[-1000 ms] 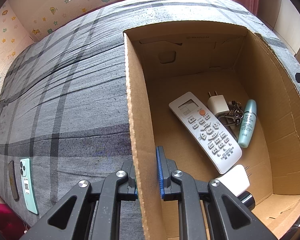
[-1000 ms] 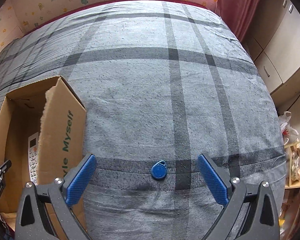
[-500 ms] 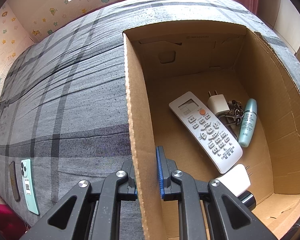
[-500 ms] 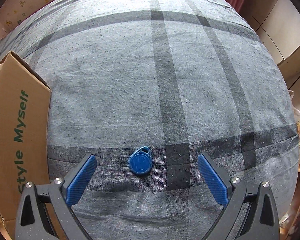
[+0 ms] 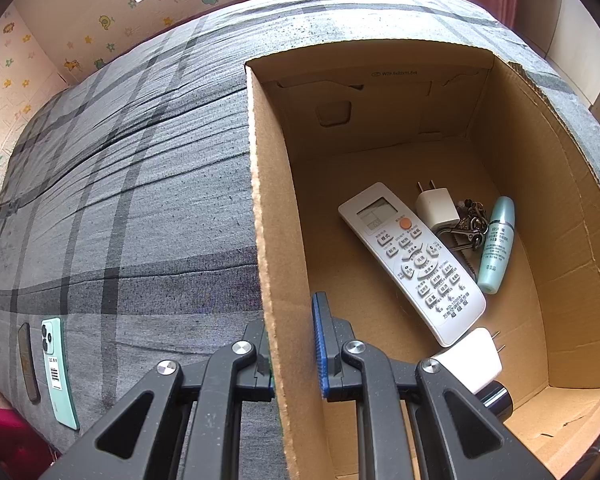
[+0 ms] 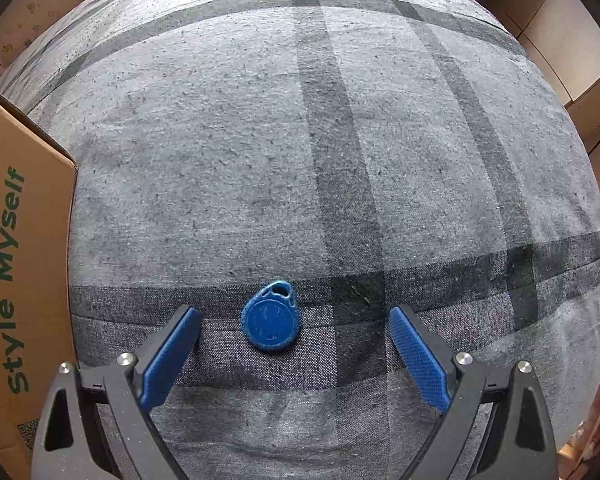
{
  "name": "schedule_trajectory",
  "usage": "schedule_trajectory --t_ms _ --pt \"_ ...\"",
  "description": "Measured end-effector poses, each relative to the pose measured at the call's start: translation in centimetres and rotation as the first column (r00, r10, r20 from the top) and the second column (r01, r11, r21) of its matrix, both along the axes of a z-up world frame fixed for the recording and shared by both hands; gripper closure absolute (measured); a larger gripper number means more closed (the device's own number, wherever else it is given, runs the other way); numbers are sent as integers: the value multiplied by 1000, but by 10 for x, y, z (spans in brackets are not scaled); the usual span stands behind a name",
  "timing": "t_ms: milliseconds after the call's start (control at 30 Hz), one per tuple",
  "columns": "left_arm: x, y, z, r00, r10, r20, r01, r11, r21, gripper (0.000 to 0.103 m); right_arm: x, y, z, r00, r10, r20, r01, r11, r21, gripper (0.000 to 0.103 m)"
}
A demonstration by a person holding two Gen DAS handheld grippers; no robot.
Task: Organize rigid objects
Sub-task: 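Close the right tool on the blue key fob, then lift the blue key fob with the right tool over the box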
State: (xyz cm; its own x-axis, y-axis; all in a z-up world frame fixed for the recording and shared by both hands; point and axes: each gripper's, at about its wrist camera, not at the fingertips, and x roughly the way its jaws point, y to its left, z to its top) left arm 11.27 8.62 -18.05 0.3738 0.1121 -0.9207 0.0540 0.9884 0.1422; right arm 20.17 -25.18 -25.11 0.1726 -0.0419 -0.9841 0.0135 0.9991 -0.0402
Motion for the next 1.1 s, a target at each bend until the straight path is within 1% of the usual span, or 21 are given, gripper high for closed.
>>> schedule_trajectory --t_ms 100,167,200,233,267,300,333,367,567,667,767,900,1100 --pt "0 0 0 1000 0 -1 0 1000 0 88 2 -1 0 1000 4 -5 -4 1000 2 18" --pt "0 0 0 1000 1 0 -1 1000 -3 88 1 -2 1 1000 9 -7 -9 1000 -2 28" --pt "0 0 0 1000 1 1 -1 1000 -3 88 2 -3 2 1000 11 -7 -11 1000 -6 32" --pt "0 0 -1 1000 1 1 -1 1000 -2 88 1 -2 4 1000 16 -5 -16 1000 -4 41" --pt "0 0 -1 1000 0 1 0 1000 0 88 1 0 6 1000 23 0 -23 1000 1 53" --pt "0 0 -1 1000 0 1 0 1000 2 88 1 2 8 999 32 7 -32 999 3 57" --pt "0 0 -1 1000 0 0 0 1000 1 88 0 3 10 999 38 14 -38 999 3 67" --pt "0 1 -1 1000 0 1 0 1000 0 88 -2 6 14 999 41 22 -41 999 -3 75" --pt "0 0 -1 1000 -1 0 1 1000 3 88 -6 8 21 999 37 25 -37 999 1 75" --pt "0 0 -1 1000 0 0 0 1000 1 88 -13 12 29 999 42 29 -42 999 -1 75" --pt "0 0 -2 1000 1 0 -1 1000 0 88 -12 10 34 999 43 29 -43 999 -2 75" --pt "-1 0 -2 1000 1 0 -1 1000 -1 88 -15 14 46 998 49 38 -49 999 1 75" --pt "-1 0 -2 1000 1 0 -1 1000 -1 88 -19 24 73 996 69 56 -69 998 7 75"
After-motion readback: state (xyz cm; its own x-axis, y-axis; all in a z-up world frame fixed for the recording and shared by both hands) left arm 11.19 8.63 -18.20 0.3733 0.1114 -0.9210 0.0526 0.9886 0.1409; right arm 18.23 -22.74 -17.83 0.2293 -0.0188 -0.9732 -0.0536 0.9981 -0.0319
